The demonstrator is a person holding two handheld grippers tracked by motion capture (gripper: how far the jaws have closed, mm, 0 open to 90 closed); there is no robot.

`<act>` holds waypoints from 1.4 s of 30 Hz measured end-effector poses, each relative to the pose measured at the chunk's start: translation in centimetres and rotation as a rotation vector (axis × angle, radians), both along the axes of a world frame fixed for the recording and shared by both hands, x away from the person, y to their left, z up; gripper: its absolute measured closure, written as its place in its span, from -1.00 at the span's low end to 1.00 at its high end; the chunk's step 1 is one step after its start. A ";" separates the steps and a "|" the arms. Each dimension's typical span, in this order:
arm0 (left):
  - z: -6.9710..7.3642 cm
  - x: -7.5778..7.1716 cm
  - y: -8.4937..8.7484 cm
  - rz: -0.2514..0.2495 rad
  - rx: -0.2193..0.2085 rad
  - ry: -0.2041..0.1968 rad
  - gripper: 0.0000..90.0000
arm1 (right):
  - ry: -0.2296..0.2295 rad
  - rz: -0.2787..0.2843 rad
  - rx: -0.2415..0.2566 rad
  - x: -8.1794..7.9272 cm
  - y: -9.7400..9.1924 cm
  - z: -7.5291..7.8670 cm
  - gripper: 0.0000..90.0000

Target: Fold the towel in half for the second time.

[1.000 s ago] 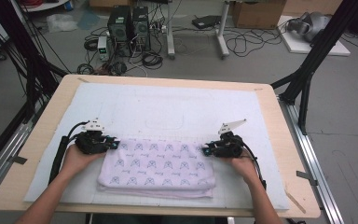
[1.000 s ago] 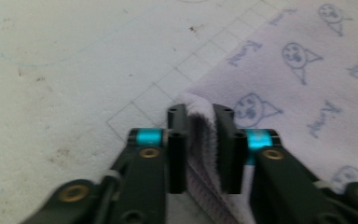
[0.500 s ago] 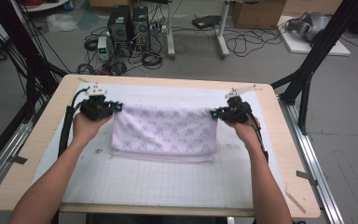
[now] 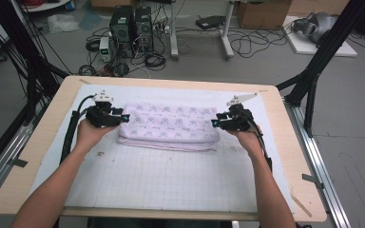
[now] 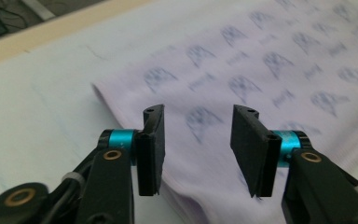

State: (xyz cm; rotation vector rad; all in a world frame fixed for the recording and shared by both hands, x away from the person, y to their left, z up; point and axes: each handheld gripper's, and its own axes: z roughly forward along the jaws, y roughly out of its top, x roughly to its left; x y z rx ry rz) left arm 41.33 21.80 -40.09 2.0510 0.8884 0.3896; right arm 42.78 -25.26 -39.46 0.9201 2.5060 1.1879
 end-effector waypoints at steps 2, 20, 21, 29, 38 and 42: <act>-0.9 -1.2 -0.1 -0.049 0.007 0.000 0.45 | 0.006 0.027 0.009 -1.1 0.3 -0.9 0.44; -3.5 -2.8 0.7 -0.087 0.065 0.048 0.87 | 0.041 0.090 -0.052 -3.2 1.4 -4.3 0.77; -3.3 -2.8 0.8 -0.086 0.067 0.042 0.92 | 0.044 0.095 -0.051 -3.2 1.5 -4.2 0.89; -1.4 -3.3 1.9 -0.057 0.012 -0.010 0.96 | -0.011 0.084 -0.005 -3.5 0.9 -1.7 0.93; -2.2 -4.5 2.3 -0.066 0.061 -0.002 0.96 | 0.015 0.142 -0.003 -5.2 1.6 -1.8 0.93; -3.0 -4.7 2.2 -0.075 0.056 0.022 0.80 | 0.087 0.151 -0.038 -5.3 2.3 -2.7 0.61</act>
